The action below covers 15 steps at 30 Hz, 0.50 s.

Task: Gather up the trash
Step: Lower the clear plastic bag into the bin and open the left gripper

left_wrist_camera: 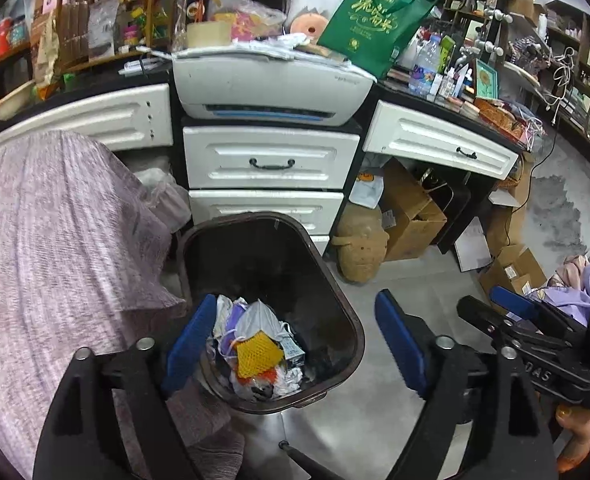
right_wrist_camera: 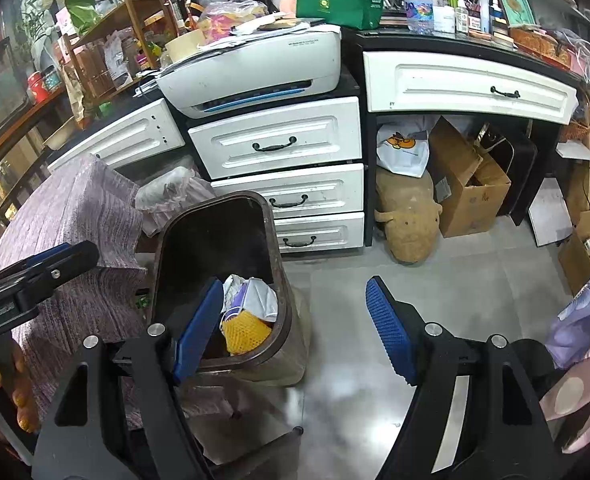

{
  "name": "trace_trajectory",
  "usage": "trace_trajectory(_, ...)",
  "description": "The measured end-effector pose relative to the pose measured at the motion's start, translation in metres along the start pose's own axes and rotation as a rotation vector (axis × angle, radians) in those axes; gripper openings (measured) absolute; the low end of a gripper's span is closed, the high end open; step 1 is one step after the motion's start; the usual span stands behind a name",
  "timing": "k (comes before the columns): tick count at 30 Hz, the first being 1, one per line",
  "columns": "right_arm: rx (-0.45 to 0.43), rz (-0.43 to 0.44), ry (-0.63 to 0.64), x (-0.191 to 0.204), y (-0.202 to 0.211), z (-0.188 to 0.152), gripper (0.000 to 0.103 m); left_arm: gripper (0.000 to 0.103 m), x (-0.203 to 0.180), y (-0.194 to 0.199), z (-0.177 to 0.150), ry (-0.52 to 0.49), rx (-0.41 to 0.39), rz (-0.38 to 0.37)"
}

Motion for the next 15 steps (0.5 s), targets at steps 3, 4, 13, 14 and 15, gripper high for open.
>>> trace_trajectory(3, -0.029, 0.021, 0.001, 0.007, 0.011, 0.004, 0.075, 0.090, -0.001, 0.023, -0.002, -0.024, -0.041, 0.018)
trace_trajectory(4, -0.036, 0.024, 0.003, 0.010, 0.014, 0.006, 0.082, 0.094, 0.000, 0.032, -0.002, -0.032, -0.058, 0.029)
trace_trajectory(13, -0.151, 0.101, 0.069, 0.067, 0.069, 0.017, 0.093, 0.097, 0.025, 0.119, -0.010, -0.012, -0.202, 0.120)
trace_trajectory(14, -0.161, 0.108, 0.074, 0.074, 0.076, 0.017, 0.094, 0.097, 0.027, 0.125, -0.011, -0.010, -0.207, 0.135)
trace_trajectory(15, -0.171, 0.114, 0.077, 0.079, 0.083, 0.016, 0.094, 0.097, 0.031, 0.133, -0.013, -0.008, -0.212, 0.151)
Point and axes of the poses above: each gripper's, at about its wrist camera, not at the fingertips, and y roughly against the way its jaws point, x to its left, z to its top, the point moved 8 cm from there along -y, roughly the way its jaws point, and after that the axes turned 14 degrees about -z, right-handed, at the moved point
